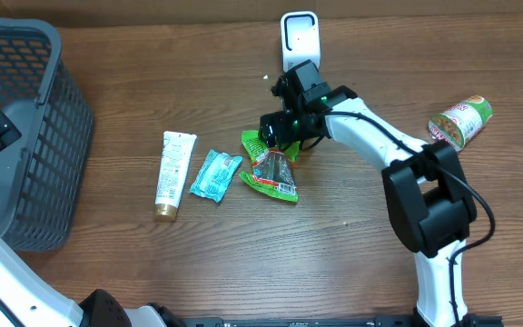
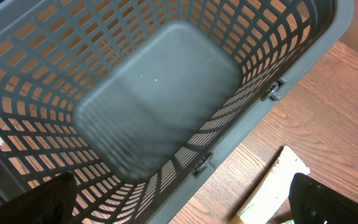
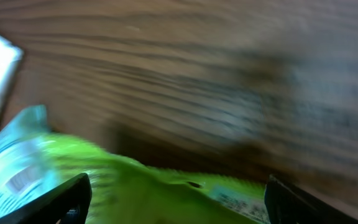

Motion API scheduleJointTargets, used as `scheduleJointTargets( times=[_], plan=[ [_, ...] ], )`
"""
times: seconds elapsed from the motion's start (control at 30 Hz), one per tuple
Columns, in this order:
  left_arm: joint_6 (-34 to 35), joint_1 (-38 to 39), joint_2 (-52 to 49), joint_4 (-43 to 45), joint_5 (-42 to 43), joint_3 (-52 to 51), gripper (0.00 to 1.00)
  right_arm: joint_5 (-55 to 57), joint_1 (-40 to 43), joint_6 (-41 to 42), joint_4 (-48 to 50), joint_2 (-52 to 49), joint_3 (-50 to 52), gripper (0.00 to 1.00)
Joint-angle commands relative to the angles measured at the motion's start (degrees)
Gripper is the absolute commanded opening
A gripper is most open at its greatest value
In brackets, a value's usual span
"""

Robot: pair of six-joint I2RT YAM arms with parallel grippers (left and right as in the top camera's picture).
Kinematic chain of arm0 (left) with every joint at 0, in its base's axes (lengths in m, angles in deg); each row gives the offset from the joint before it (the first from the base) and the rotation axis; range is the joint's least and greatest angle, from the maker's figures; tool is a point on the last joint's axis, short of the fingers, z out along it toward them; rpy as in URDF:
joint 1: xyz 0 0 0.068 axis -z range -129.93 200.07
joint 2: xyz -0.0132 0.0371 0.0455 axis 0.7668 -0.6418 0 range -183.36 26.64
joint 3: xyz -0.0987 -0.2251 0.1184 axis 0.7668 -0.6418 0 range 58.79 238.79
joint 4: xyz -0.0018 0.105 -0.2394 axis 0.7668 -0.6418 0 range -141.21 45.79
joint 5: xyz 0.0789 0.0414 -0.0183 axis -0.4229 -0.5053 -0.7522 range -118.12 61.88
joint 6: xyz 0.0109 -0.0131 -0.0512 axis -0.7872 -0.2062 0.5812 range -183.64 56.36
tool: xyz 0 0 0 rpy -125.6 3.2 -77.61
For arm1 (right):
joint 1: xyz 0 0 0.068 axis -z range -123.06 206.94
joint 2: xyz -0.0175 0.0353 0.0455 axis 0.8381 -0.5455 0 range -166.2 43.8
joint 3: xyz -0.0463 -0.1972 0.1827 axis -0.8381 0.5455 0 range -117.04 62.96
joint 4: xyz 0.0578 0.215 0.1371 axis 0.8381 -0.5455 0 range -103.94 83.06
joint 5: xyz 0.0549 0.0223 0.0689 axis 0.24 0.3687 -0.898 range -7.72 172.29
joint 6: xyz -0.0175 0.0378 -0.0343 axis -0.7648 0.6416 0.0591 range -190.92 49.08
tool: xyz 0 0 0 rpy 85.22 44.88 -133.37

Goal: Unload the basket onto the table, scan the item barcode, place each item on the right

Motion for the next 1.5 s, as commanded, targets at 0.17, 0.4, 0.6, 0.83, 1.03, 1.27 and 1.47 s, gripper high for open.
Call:
scheduleJointTargets(
  times=[0.17,0.4,0.6,0.83,1.03,1.27,1.47],
  plan=[
    [0.42,0.02,0.39,0.17,0.24,0.7,1.0,7.13,0.9,19.82,-16.94,-0.31,-0.17,0.84],
    [0.42,0.02,0.39,0.17,0.24,0.7,1.0,15.34,6.4,18.6,-32.7,-0.31,-0.68,0.86],
    [0.42,0.02,0.39,0.17,0.24,0.7,1.0,11.1,11.26,0.37,-43.23,-0.09,-8.35,1.0],
    [0.42,0.02,0.39,0.17,0.24,0.7,1.0,-8.44,16.26,-23.58,-48.92,-0.09,-13.09,1.0],
    [0.42,0.02,0.39,0.17,0.24,0.7,1.0,-17.77,17.99,-31.76,-46.9,-0.09,-3.56,1.0],
    [0.42,0.02,0.39,0.17,0.24,0.7,1.0,-19.98,17.86,-32.15,-38.45,-0.09,4.22,1.0],
    [0.42,0.02,0.39,0.17,0.24,0.7,1.0,-25.44,17.16,-39.65,-38.49,-0.09,7.63,0.99]
  ],
)
